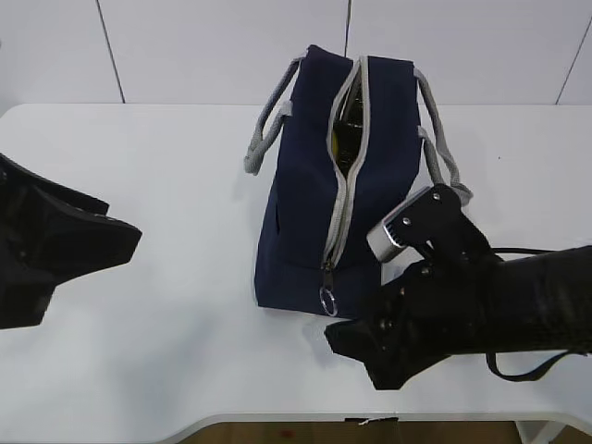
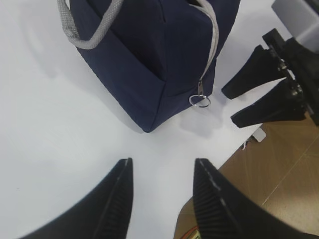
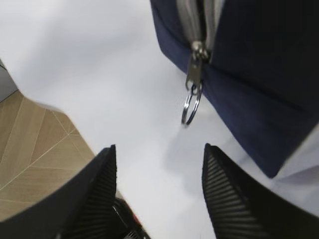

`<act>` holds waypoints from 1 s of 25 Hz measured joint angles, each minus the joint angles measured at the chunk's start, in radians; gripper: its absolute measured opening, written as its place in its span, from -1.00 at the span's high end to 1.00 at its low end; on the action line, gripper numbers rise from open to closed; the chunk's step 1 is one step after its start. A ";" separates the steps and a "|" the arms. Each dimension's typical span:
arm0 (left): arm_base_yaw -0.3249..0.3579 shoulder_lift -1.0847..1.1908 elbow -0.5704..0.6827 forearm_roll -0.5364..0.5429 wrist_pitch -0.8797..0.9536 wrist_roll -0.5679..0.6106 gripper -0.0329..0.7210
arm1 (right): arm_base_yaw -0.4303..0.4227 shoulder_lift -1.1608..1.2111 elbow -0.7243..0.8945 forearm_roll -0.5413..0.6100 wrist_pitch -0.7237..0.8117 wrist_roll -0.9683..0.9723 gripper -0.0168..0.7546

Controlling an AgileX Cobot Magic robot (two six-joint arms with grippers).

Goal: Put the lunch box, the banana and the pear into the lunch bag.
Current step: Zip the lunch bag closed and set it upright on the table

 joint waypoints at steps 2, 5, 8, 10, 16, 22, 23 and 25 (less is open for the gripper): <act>0.000 0.000 0.000 0.000 0.000 0.000 0.10 | 0.000 0.017 -0.020 0.003 0.000 -0.004 -0.19; 0.000 0.000 0.000 0.000 0.000 0.000 0.10 | 0.000 0.047 -0.047 0.004 -0.002 -0.006 -0.19; 0.000 0.000 0.000 0.000 0.000 0.000 0.10 | 0.000 0.080 -0.065 0.004 -0.002 -0.006 -0.19; 0.000 0.000 0.000 0.000 0.000 0.000 0.10 | 0.000 0.101 -0.083 0.004 -0.002 -0.006 -0.19; 0.000 0.000 0.001 0.000 0.000 0.000 0.10 | 0.000 0.154 -0.139 0.004 -0.003 -0.007 0.10; 0.000 0.000 0.001 0.004 0.002 0.000 0.10 | 0.000 0.169 -0.148 0.005 -0.005 -0.008 0.70; 0.000 0.000 0.001 0.008 0.004 0.000 0.10 | 0.000 0.169 -0.148 0.005 -0.005 -0.008 0.75; 0.000 0.000 0.001 0.012 0.008 0.000 0.10 | 0.000 0.169 -0.148 0.005 -0.005 -0.008 0.83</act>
